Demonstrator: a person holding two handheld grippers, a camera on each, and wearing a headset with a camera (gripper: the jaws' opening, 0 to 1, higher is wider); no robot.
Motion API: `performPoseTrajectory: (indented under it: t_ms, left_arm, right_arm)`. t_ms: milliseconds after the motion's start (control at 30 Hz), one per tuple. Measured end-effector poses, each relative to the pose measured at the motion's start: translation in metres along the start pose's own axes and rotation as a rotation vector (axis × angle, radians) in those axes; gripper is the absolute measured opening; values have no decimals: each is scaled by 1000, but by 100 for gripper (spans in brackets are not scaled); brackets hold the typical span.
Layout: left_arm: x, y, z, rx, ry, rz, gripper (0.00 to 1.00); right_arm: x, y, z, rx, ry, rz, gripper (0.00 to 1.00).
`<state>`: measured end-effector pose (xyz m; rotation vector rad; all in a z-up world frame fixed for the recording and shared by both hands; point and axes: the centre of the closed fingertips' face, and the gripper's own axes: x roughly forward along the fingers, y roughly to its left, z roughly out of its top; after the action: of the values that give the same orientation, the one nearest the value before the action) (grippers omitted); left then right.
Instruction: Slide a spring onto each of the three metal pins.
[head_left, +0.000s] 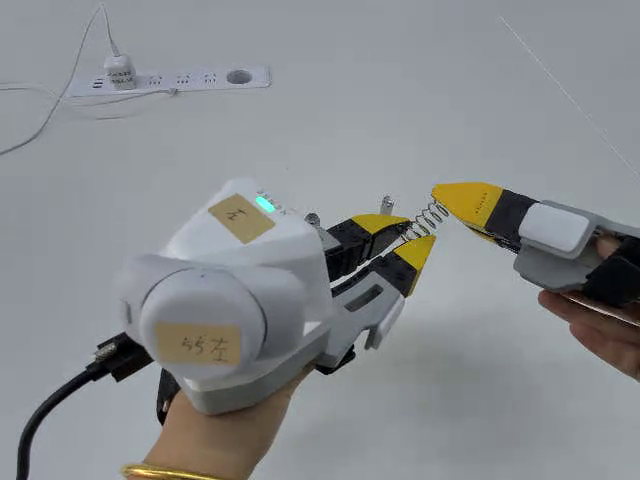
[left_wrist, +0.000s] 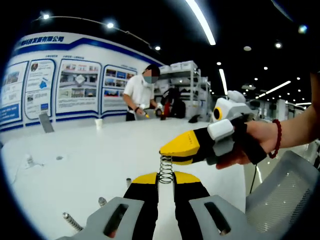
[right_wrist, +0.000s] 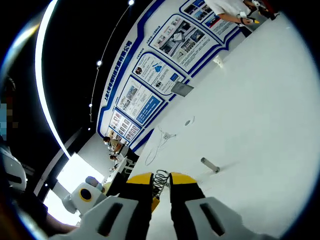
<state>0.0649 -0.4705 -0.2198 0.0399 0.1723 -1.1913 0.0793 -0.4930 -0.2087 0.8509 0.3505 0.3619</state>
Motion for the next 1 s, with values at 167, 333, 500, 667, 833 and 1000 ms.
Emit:
performPoseTrajectory:
  t_ms: [167,333,500,667,833,1000]
  left_arm:
    - [-2,-1,4,-3,-10,-1,10]
    - [-3,-1,0,4,15,-3,11]
    - [-4,-2,-4,14,31,-3,11]
    - [-5,0,-7,7,48,4,13]
    - [-7,2,-12,3,77,13,18]
    - [-12,6,-18,3,110,33,26]
  right_arm:
    - [0,6,2,44,-10,33,12]
    - [0,5,-2,60,4,23,12]
    - [2,8,-3,30,3,20,11]
    - [2,7,-4,-63,14,0,11]
    - [4,5,-5,-142,30,-25,11]
    - [6,0,-5,-235,46,-59,11]
